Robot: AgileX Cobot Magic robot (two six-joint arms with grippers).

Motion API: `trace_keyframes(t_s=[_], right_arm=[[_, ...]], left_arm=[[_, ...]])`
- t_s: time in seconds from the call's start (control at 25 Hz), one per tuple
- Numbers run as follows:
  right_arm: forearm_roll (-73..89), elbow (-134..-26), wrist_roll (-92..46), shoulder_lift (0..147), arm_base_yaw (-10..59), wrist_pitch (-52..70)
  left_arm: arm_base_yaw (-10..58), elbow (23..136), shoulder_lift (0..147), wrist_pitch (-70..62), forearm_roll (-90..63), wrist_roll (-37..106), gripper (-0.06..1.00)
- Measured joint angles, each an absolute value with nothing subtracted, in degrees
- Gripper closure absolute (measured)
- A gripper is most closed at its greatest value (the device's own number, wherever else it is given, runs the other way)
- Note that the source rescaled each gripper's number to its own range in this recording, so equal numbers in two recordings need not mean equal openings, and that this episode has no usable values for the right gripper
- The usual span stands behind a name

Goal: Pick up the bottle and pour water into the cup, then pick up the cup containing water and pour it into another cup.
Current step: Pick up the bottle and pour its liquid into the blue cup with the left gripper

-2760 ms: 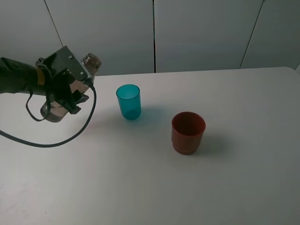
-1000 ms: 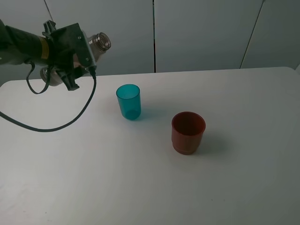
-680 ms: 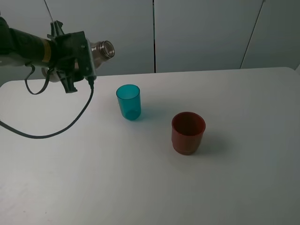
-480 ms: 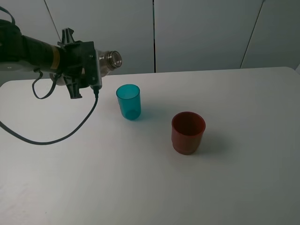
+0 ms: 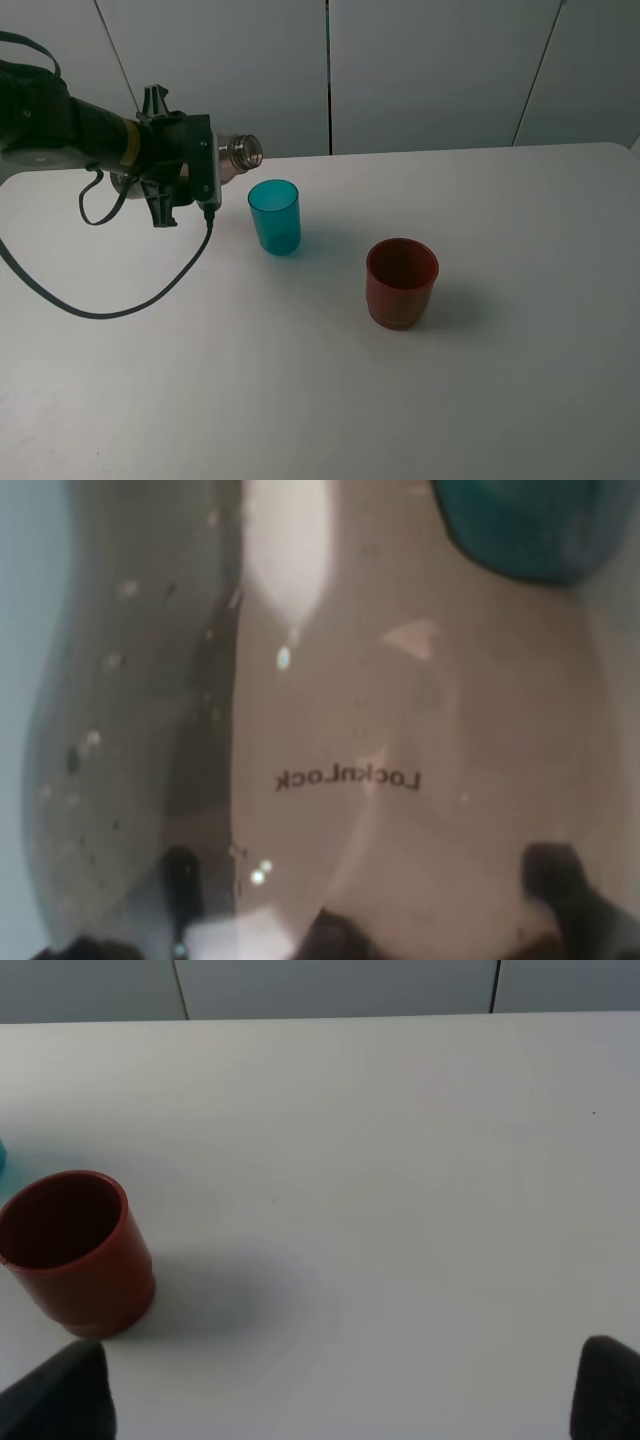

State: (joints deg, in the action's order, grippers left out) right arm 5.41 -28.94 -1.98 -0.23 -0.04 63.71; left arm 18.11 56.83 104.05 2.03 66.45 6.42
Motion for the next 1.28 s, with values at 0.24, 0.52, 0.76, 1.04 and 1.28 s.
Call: trace_keyframes(t_s=[0.24,0.52,0.76,1.04,1.28], right_arm=[[5.4,-28.9,-2.0,-0.2,0.0,63.7],[5.4,-28.9,-2.0,-0.2,0.0,63.7],[5.4,-28.9,-2.0,-0.2,0.0,63.7],[5.4,-28.9,-2.0,-0.2,0.0,63.7],[5.4,-28.9,-2.0,-0.2,0.0,63.7]], left_arm=[[18.2,60.2,106.2,0.5,67.0,6.4,0.92],[18.2,63.4,107.3,-1.5,71.1,6.5,0.92],[18.0,63.5,107.9,-2.0,72.8,10.8,0.92],[17.8,63.6,108.2,-2.1,72.9,15.6,0.92],[17.8,64.4,108.2,-2.0,72.9,16.4,0.92]])
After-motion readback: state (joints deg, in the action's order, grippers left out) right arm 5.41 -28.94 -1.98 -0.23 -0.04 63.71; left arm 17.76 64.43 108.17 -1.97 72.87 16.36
